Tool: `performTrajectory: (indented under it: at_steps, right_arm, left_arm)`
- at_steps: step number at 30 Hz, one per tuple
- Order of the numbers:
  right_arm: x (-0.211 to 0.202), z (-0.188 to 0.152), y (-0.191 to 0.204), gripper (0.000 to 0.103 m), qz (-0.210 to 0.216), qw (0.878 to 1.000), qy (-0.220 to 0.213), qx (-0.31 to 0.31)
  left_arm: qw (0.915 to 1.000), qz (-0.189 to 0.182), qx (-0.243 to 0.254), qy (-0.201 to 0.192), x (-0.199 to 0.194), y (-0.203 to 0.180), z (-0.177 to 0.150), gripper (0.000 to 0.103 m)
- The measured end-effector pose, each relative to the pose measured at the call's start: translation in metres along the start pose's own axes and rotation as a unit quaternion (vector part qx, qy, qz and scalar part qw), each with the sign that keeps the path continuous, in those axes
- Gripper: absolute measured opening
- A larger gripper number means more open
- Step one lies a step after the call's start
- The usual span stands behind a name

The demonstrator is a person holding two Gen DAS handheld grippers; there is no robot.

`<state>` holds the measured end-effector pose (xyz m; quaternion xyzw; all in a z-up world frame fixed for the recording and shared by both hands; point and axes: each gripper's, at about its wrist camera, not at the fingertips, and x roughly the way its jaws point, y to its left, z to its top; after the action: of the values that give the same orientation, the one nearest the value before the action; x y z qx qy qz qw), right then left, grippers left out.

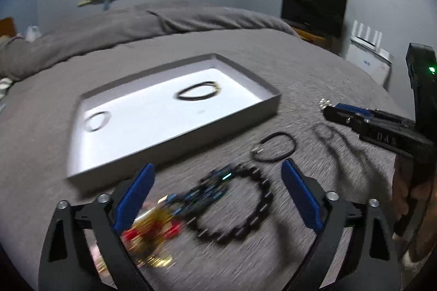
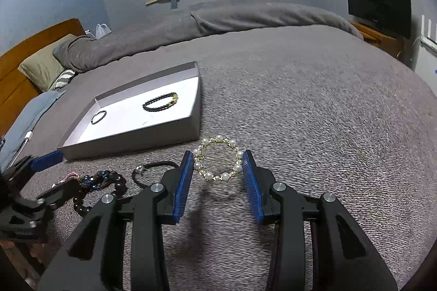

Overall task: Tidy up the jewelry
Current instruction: 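Grasp the pearl ring brooch with the right gripper while the left gripper grasps the black hair tie, then carry the brooch and hair tie into the box and open both grippers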

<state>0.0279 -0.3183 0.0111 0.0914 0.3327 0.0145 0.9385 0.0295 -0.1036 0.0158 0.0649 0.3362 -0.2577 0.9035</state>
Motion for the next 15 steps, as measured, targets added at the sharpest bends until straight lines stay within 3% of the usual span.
performTrajectory:
  at_steps: [2, 9, 15]
  right_arm:
    - [0.001, 0.001, -0.004, 0.037, 0.008, 1.000, 0.003, 0.005]
    - [0.004, 0.002, -0.008, 0.037, 0.023, 1.000, 0.012, 0.007]
    - [0.001, 0.003, -0.005, 0.037, 0.038, 0.999, 0.014, 0.010]
  left_arm:
    - [0.9996, -0.021, 0.006, 0.019, 0.018, -0.009, 0.010, 0.063]
    - [0.9949, -0.036, 0.057, 0.075, 0.061, -0.033, 0.015, 0.042]
    - [0.9938, -0.032, 0.065, 0.084, 0.075, -0.034, 0.013, 0.029]
